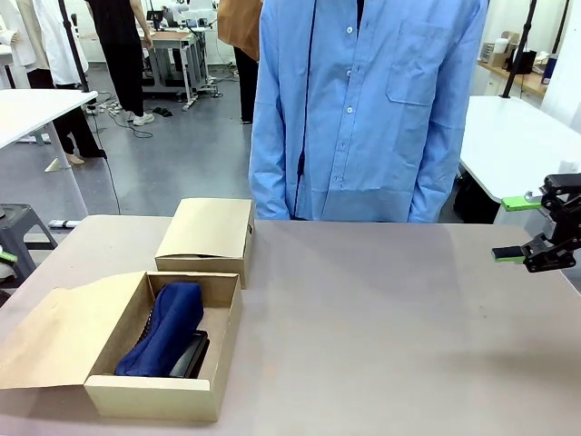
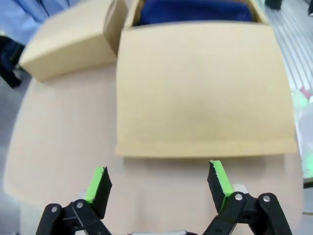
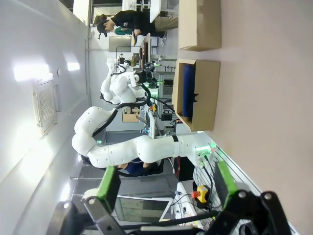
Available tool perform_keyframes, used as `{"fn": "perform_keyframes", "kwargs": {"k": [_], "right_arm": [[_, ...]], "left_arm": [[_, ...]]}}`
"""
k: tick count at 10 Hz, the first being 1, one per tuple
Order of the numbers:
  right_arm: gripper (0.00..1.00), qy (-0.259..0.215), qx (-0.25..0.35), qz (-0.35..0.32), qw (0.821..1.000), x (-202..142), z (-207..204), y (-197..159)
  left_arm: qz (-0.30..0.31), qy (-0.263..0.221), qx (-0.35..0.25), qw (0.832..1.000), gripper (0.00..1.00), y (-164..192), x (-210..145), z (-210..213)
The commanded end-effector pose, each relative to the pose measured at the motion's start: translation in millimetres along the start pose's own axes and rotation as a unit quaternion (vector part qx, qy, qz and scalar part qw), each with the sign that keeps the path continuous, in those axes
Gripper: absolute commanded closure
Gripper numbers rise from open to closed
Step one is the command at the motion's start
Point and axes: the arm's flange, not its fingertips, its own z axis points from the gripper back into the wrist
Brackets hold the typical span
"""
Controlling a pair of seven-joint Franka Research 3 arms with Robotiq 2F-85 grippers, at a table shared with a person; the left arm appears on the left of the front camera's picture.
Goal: Place items inside the box.
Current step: Close the lid of the Mailer Box closest to the robot.
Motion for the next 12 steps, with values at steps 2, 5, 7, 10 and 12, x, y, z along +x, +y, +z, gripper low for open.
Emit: {"fn": "perform_keyframes", "kwargs": {"k": [2, 5, 7, 10, 12], "right_arm": [[0.0, -0.002, 0.001, 0.004, 1.0, 0.1, 2.1, 2.2], [0.0, -0.002, 0.001, 0.004, 1.0, 0.1, 2.1, 2.2], [0.0, -0.002, 0.001, 0.004, 1.0, 0.1, 2.1, 2.2], [0.0, -0.002, 0.001, 0.004, 1.0, 0.1, 2.1, 2.2], [0.0, -0.002, 0.001, 0.004, 1.0, 0.1, 2.1, 2.2]], "left_arm": [[0.038, 0.008, -0.011, 0.999, 0.0, -1.5, -48.8, -26.9], [0.063, 0.011, -0.021, 0.998, 0.0, 1.8, -67.5, -50.6], [0.066, 0.013, -0.03, 0.997, 0.0, 2.5, -72.3, -64.8], [0.056, -0.013, -0.052, 0.997, 0.0, -0.1, -68.6, -80.5], [0.046, -0.028, -0.075, 0.996, 0.0, -4.5, -60.1, -93.4]]}}
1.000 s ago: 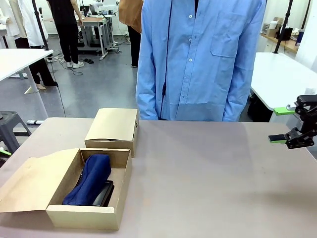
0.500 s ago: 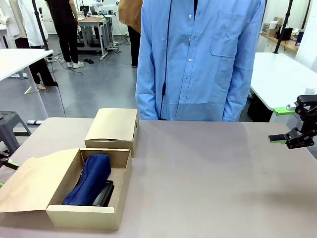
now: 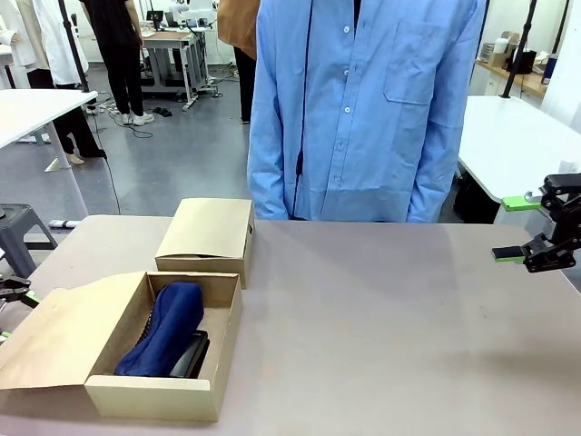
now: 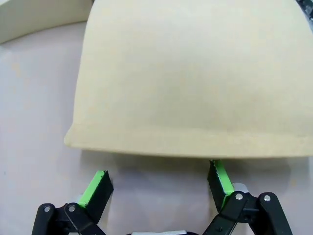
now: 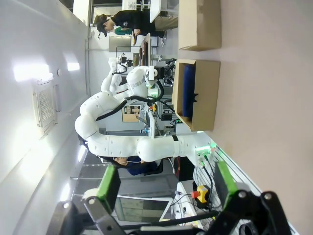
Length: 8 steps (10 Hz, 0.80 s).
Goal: Place items inside the box.
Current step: Close the lid of the Mailer Box closest to the robot.
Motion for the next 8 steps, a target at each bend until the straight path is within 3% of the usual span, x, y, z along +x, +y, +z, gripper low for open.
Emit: {"fn": "perform_keyframes", "kwargs": {"k": [1, 6, 8], "right_arm": [[0.0, -0.002, 0.001, 0.003, 1.0, 0.1, 2.1, 2.1], [0.0, -0.002, 0.001, 0.003, 1.0, 0.1, 2.1, 2.1], [0.0, -0.002, 0.001, 0.003, 1.0, 0.1, 2.1, 2.1]], "left_arm": [[-0.032, -0.033, -0.025, 0.999, 0.0, -10.1, -1.2, -17.8], [-0.055, -0.059, -0.048, 0.996, 0.0, -13.2, 17.9, -35.7], [-0.066, -0.114, -0.029, 0.991, 0.0, -18.5, 33.6, -26.9]]}}
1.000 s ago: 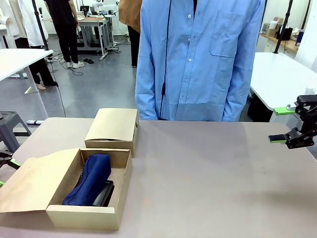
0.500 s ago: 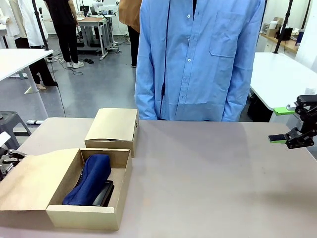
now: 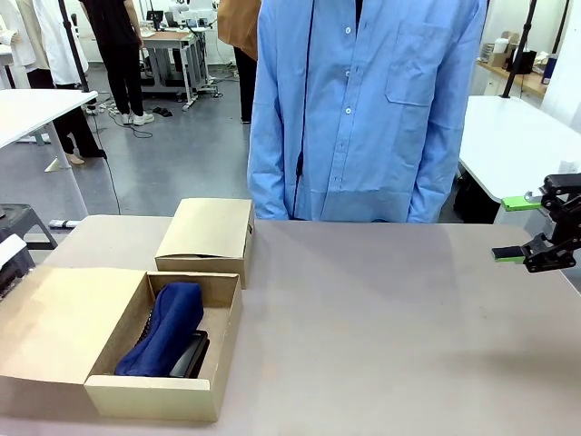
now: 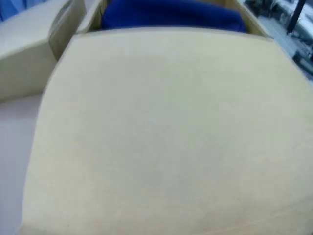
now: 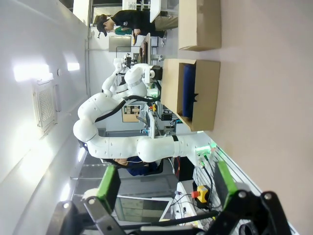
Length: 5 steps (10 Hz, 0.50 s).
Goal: Place items inside the box.
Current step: Close the lid of the Mailer Box closest to the robot.
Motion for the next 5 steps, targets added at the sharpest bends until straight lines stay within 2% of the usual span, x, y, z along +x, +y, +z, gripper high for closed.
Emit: {"fn": "perform_keyframes", "kwargs": {"k": [1, 5], "right_arm": [[0.0, -0.002, 0.001, 0.003, 1.0, 0.1, 2.1, 2.1], [0.0, -0.002, 0.001, 0.003, 1.0, 0.1, 2.1, 2.1]], "left_arm": [[-0.052, -0.075, 0.043, 0.995, 0.0, -28.7, 4.5, 4.8], [-0.079, -0.188, 0.077, 0.976, 0.0, -60.6, 89.4, 16.6]]}}
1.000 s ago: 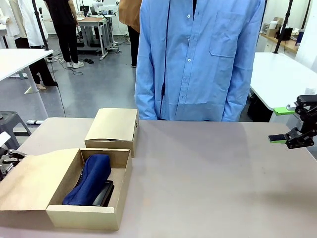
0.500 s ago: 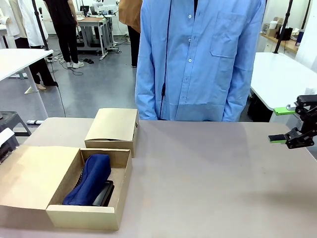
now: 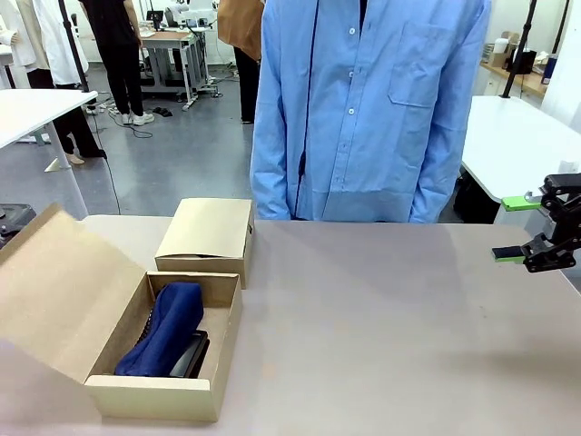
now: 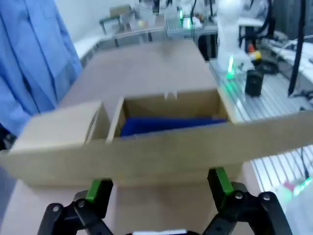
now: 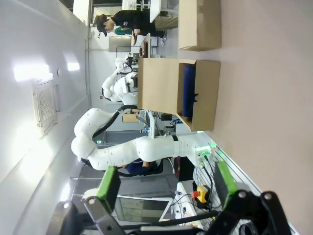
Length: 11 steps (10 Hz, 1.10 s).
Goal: Place items inside the box.
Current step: Close the lid of the Mailer Box closest to the robot.
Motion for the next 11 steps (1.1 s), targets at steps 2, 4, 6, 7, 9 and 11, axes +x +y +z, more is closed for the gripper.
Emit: {"fn": "perform_keyframes", "kwargs": {"k": [2, 4, 6, 7, 9, 11], "right_arm": [[0.0, -0.002, 0.001, 0.003, 1.0, 0.0, 2.1, 2.0], [0.0, -0.002, 0.001, 0.003, 1.0, 0.0, 2.1, 2.0], [0.0, -0.002, 0.001, 0.003, 1.0, 0.0, 2.1, 2.0], [0.0, -0.002, 0.001, 0.003, 1.0, 0.0, 2.1, 2.0], [0.0, -0.002, 0.001, 0.003, 1.0, 0.0, 2.1, 2.0], [0.0, -0.002, 0.001, 0.003, 1.0, 0.0, 2.1, 2.0]], "left_arm": [[-0.053, -0.068, 0.0, 0.996, 0.0, -25.0, 39.1, -48.1], [-0.072, -0.068, -0.027, 0.995, 0.0, -30.7, 63.7, -107.3], [-0.086, -0.04, -0.047, 0.994, 0.0, -36.6, 62.9, -164.3], [-0.078, -0.022, -0.063, 0.995, 0.0, -39.9, 53.8, -183.9], [-0.077, 0.02, -0.09, 0.993, 0.0, -51.8, 32.5, -206.4], [-0.085, 0.073, -0.092, 0.989, 0.0, -56.4, 7.3, -210.2]]}}
